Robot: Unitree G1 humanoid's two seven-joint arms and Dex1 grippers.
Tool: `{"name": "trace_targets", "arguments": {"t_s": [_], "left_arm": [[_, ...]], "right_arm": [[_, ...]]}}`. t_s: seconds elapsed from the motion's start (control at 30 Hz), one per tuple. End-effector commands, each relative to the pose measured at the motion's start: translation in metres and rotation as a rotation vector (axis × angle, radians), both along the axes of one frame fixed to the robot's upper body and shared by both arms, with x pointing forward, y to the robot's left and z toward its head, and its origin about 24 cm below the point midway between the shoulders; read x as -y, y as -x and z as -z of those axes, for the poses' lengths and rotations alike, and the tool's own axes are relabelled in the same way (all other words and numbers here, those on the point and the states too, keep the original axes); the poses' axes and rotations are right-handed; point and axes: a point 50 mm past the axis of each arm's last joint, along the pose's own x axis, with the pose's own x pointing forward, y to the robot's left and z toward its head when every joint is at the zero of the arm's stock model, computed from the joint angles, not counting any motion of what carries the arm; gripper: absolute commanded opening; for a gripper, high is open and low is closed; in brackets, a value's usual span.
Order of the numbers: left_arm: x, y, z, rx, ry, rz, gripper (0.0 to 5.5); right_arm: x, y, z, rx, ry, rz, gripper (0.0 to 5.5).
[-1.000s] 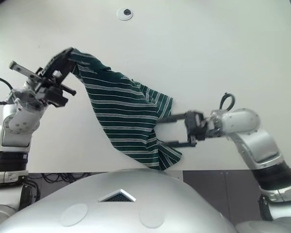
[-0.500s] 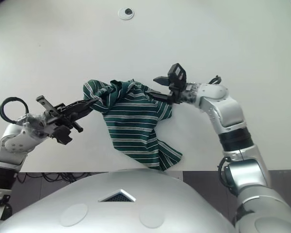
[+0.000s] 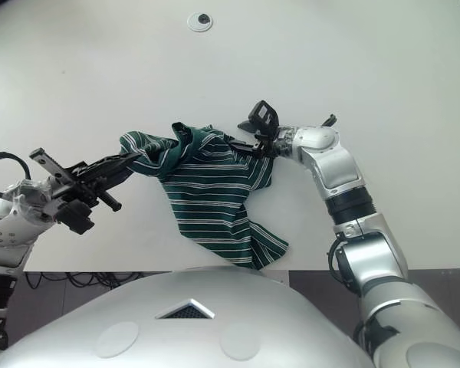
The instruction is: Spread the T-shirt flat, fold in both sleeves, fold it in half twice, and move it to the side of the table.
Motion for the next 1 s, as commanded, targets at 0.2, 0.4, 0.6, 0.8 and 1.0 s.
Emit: {"name": "trace_targets", "arguments": {"t_s": [0.2, 0.4, 0.6, 0.8, 1.0], "left_arm": [[0.002, -0.003, -0.005, 0.012, -0.008, -0.003, 0.0], [0.003, -0.004, -0.007, 0.017, -0.008, -0.004, 0.0], [0.003, -0.004, -0.007, 0.019, -0.009, -0.005, 0.0], [0.002, -0.01, -0.007, 0.043, -0.018, -0.046, 0.0], [-0.027, -0.07, -0.024, 0.174, -0.089, -0.392, 0.0]], "right_arm": [[0.004, 0.009, 0.02, 0.09, 0.215, -0.112, 1.38], [0.002, 0.014, 0.022, 0.059, 0.201, -0.132, 0.48], [0.004, 0.014, 0.022, 0.04, 0.193, -0.122, 0.03], [0.006, 0.011, 0.016, 0.06, 0.142, -0.08, 0.03], [0.022, -0.025, -0.058, 0.419, -0.115, 0.184, 0.03]]}}
